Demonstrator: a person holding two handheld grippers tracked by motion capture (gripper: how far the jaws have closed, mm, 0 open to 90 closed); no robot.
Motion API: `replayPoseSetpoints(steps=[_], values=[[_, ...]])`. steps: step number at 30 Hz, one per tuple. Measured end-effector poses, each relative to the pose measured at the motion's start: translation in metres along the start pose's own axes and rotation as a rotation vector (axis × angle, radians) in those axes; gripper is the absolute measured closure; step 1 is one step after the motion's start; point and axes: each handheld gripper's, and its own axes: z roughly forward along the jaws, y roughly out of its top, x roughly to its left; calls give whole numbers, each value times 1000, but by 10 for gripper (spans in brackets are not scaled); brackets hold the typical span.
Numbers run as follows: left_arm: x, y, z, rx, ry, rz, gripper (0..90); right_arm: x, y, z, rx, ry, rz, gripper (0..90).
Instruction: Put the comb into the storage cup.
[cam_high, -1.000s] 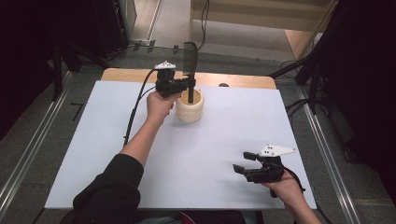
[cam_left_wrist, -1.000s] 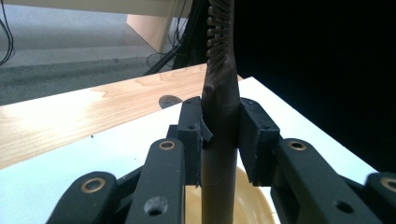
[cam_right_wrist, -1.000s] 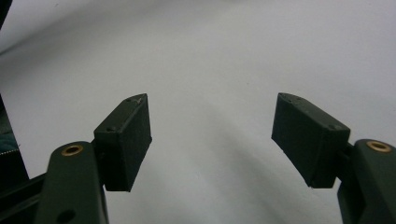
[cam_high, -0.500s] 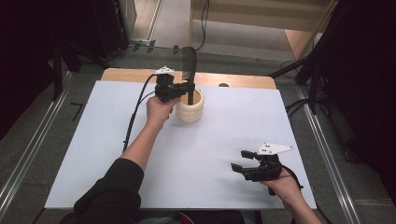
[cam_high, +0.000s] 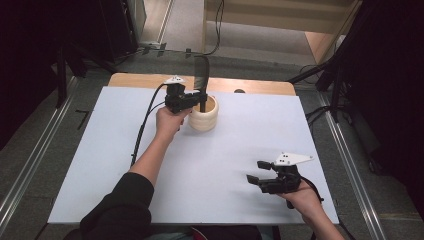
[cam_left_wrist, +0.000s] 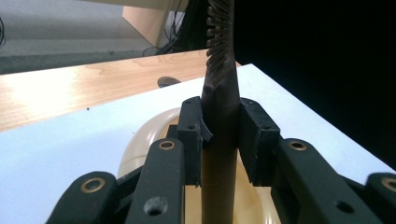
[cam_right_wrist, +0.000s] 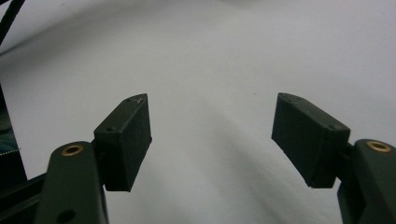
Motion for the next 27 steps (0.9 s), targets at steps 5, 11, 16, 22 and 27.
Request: replayPoseSetpoints(steps=[5, 11, 16, 22, 27], values=[[0, -1, 1, 9, 3, 12, 728, 0, 0, 0, 0, 0, -3, 265], [-1, -2, 1, 26, -2, 22, 717, 0, 0, 0, -1, 0, -4, 265], [0, 0, -5, 28, -15, 19, 575, 1, 0, 0, -3, -1, -2, 265], [1, 6, -16, 23, -21, -11, 479, 1, 0, -1, -1, 2, -9, 265], [3, 8, -25, 57, -27, -25, 434, 1, 0, -1, -3, 2, -9, 265]])
